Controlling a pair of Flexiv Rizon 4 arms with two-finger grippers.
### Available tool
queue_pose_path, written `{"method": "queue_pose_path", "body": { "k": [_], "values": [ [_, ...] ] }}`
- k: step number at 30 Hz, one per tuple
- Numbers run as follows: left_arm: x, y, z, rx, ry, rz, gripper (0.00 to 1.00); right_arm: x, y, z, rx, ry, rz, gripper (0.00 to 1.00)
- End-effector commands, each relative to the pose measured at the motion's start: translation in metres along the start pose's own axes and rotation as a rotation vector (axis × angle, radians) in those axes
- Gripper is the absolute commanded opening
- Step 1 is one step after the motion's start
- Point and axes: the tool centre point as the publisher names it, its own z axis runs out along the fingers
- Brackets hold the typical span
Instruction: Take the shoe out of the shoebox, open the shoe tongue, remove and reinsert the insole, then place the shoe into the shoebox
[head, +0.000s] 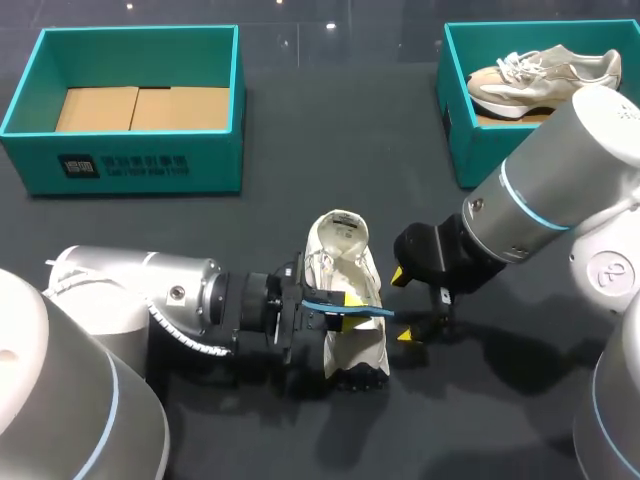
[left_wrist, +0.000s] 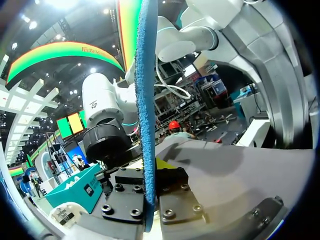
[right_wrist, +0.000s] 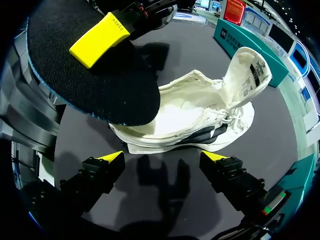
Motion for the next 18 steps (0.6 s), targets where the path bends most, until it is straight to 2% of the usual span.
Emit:
{"method": "queue_pose_path", "body": {
  "k": [1, 7, 18],
  "values": [
    [0.0005, 0.0046, 0.0058, -0.009, -0.023, -0.007, 0.00, 0.0015, 0.0002, 0.0011, 0.002, -0.003, 0.000, 1.00],
    [0.0004, 0.0128, 0.0064, -0.036, -0.059, -0.009, 0.00, 0.0015, 0.0002, 0.0011, 0.002, -0.003, 0.000, 1.00],
    [-0.0001, 0.0136, 0.0056, -0.056, -0.104, -0.001, 0.00, 0.0015, 0.0002, 0.0011, 0.002, -0.003, 0.000, 1.00]
  ]
}}
